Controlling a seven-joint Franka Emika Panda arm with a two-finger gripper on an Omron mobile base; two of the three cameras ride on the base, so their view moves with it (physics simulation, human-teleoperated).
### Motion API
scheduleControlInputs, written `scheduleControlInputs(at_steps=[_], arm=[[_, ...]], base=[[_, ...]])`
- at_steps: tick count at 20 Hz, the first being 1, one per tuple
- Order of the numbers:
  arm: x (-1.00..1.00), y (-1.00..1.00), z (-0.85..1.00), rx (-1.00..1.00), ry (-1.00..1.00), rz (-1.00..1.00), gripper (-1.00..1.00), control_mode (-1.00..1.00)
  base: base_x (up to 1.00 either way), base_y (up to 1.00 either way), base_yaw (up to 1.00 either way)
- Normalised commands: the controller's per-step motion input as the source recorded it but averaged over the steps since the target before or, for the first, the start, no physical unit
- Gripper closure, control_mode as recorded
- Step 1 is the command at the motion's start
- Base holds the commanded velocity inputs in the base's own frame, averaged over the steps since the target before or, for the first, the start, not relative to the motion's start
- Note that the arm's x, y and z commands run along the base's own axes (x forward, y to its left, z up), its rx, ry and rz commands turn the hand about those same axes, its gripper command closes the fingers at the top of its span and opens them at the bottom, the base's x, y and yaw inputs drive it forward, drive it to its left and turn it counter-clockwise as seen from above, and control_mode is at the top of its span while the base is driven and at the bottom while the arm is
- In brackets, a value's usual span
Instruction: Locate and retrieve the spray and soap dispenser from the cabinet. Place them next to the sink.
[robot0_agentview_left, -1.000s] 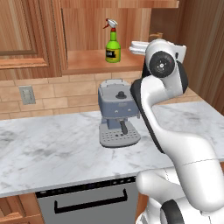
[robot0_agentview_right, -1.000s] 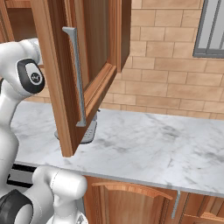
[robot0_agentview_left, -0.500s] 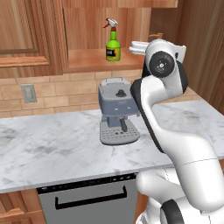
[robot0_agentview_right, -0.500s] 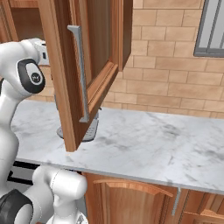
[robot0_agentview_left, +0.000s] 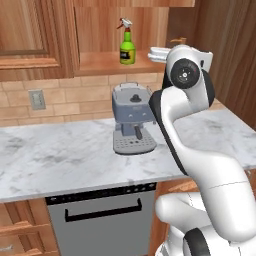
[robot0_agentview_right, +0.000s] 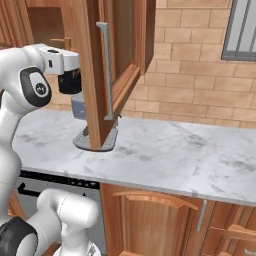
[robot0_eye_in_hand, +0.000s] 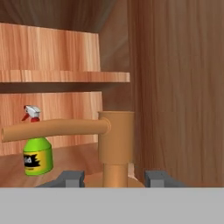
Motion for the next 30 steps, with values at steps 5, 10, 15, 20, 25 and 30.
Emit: scheduleControlInputs(at_steps=[5,10,15,20,25,30], arm=[[0.0,0.0,0.0,0.0,0.0,0.0,1.0,1.0],[0.0,0.0,0.0,0.0,0.0,0.0,1.0,1.0],[0.0,0.0,0.0,0.0,0.0,0.0,1.0,1.0],[0.0,0.0,0.0,0.0,0.0,0.0,1.0,1.0],[0.0,0.0,0.0,0.0,0.0,0.0,1.0,1.0],[0.0,0.0,0.0,0.0,0.0,0.0,1.0,1.0]], base=[[-0.35,0.08,0.03],[0.0,-0.03,0.0],[-0.01,0.02,0.06],[-0.1,0.15,0.21],[-0.13,0.26,0.26],[-0.12,0.29,0.3]])
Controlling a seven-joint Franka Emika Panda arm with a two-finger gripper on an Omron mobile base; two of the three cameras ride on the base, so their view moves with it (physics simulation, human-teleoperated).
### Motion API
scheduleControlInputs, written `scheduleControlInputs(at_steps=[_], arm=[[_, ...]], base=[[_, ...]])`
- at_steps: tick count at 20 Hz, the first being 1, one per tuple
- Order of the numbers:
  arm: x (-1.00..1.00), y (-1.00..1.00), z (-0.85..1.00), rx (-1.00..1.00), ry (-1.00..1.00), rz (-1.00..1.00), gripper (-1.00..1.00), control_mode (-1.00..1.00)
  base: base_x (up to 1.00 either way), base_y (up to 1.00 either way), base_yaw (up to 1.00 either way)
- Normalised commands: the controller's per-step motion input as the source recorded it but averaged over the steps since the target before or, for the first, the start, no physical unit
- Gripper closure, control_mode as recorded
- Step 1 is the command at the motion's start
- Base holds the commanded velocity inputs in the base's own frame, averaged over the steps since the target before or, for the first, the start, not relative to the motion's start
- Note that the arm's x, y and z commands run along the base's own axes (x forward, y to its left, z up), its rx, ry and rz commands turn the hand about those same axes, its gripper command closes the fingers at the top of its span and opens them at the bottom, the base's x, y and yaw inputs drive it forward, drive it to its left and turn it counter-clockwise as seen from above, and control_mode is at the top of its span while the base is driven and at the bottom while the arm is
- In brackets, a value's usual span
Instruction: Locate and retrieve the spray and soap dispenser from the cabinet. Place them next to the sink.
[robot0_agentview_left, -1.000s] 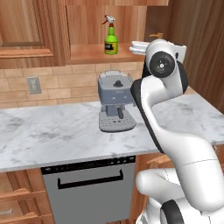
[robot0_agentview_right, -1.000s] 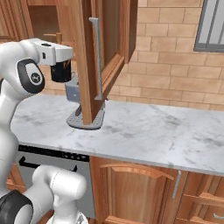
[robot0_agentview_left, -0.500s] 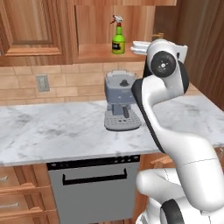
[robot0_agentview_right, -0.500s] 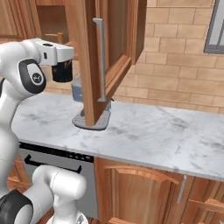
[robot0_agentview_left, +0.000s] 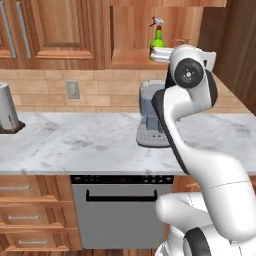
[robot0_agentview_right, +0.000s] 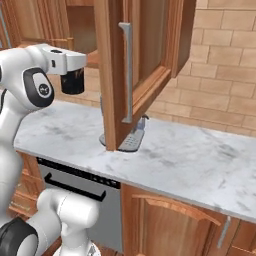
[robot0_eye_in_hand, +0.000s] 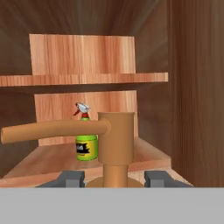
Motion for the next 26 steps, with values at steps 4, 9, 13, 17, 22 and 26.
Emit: scheduleControlInputs(at_steps=[4,9,13,17,22,26], arm=[[0.0,0.0,0.0,0.0,0.0,0.0,1.0,1.0],[0.0,0.0,0.0,0.0,0.0,0.0,1.0,1.0],[0.0,0.0,0.0,0.0,0.0,0.0,1.0,1.0],[0.0,0.0,0.0,0.0,0.0,0.0,1.0,1.0],[0.0,0.0,0.0,0.0,0.0,0.0,1.0,1.0],[0.0,0.0,0.0,0.0,0.0,0.0,1.0,1.0]], base=[[-0.16,0.45,0.28],[-0.15,0.48,0.26],[-0.1,0.47,0.29],[-0.04,0.46,0.34],[0.0,0.4,0.41],[0.0,0.31,0.48]])
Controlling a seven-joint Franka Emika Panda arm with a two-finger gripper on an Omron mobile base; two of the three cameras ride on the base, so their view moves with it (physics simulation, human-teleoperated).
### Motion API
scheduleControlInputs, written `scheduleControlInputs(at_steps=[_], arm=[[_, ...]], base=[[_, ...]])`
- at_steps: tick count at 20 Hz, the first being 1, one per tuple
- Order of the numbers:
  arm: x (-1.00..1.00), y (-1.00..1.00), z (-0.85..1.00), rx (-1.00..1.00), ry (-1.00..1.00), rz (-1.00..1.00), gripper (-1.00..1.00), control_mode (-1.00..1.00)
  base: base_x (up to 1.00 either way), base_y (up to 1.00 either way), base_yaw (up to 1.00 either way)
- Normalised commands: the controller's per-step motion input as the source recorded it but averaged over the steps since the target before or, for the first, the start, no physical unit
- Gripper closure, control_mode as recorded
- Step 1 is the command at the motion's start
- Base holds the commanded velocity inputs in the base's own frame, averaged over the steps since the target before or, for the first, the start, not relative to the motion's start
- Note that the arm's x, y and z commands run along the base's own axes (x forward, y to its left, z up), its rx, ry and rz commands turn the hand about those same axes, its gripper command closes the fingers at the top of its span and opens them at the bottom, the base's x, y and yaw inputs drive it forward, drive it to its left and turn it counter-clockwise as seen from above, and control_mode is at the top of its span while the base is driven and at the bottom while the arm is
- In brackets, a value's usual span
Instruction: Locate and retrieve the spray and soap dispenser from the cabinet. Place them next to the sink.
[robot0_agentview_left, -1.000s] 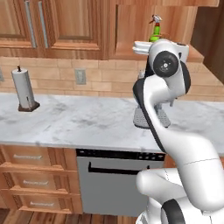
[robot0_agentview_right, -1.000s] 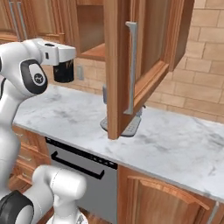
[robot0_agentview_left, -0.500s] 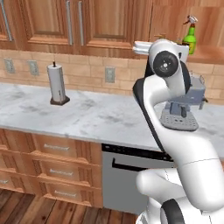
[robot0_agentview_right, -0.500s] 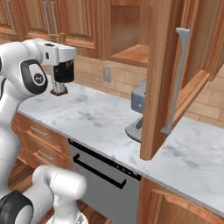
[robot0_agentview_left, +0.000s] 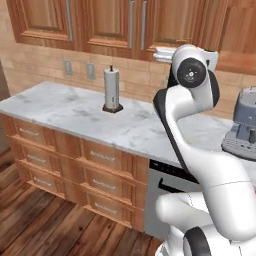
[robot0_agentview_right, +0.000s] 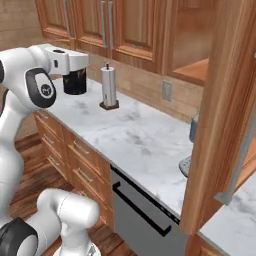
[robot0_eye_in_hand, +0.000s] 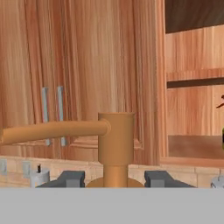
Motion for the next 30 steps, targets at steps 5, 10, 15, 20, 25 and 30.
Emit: scheduleControlInputs(at_steps=[5,10,15,20,25,30], arm=[[0.0,0.0,0.0,0.0,0.0,0.0,1.0,1.0],[0.0,0.0,0.0,0.0,0.0,0.0,1.0,1.0],[0.0,0.0,0.0,0.0,0.0,0.0,1.0,1.0],[0.0,0.0,0.0,0.0,0.0,0.0,1.0,1.0],[0.0,0.0,0.0,0.0,0.0,0.0,1.0,1.0],[0.0,0.0,0.0,0.0,0.0,0.0,1.0,1.0]], base=[[0.0,0.32,0.46],[0.0,0.3,0.48],[0.0,0.13,0.49],[0.0,0.11,0.43],[0.0,0.15,0.44],[0.0,0.22,0.41]])
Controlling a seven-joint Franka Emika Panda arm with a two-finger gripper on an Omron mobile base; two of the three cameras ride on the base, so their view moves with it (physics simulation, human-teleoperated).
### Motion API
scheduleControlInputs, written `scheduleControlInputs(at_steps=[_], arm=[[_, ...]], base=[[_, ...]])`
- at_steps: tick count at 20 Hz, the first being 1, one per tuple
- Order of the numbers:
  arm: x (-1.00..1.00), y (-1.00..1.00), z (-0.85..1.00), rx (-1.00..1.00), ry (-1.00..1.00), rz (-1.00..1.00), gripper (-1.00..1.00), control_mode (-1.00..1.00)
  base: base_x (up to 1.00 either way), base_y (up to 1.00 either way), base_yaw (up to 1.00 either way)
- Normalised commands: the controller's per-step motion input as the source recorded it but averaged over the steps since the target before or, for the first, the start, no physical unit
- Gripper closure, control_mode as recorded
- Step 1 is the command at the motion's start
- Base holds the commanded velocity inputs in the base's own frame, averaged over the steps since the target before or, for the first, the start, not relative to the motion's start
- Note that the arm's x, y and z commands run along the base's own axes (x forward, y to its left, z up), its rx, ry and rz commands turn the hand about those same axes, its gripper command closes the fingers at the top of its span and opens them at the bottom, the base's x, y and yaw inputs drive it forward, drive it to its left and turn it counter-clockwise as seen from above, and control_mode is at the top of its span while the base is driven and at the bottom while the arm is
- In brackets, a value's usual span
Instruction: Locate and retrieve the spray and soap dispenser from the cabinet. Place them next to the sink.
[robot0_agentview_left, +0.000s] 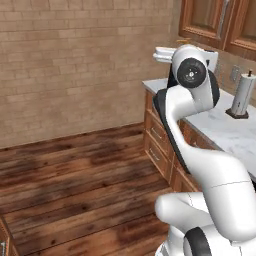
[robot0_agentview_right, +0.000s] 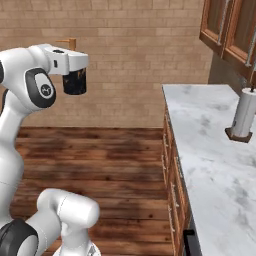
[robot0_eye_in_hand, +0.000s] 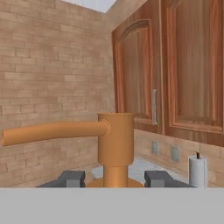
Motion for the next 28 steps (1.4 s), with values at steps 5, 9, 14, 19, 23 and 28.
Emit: scheduleControlInputs(at_steps=[5,9,14,19,23,28], arm=[[0.0,0.0,0.0,0.0,0.0,0.0,1.0,1.0],[0.0,0.0,0.0,0.0,0.0,0.0,1.0,1.0],[0.0,0.0,0.0,0.0,0.0,0.0,1.0,1.0],[0.0,0.0,0.0,0.0,0.0,0.0,1.0,1.0],[0.0,0.0,0.0,0.0,0.0,0.0,1.0,1.0],[0.0,0.0,0.0,0.0,0.0,0.0,1.0,1.0]], base=[[0.0,0.22,0.41],[0.0,0.2,0.4],[0.02,0.19,0.4],[0.15,0.1,0.39],[0.14,0.11,0.37],[0.1,0.19,0.35]])
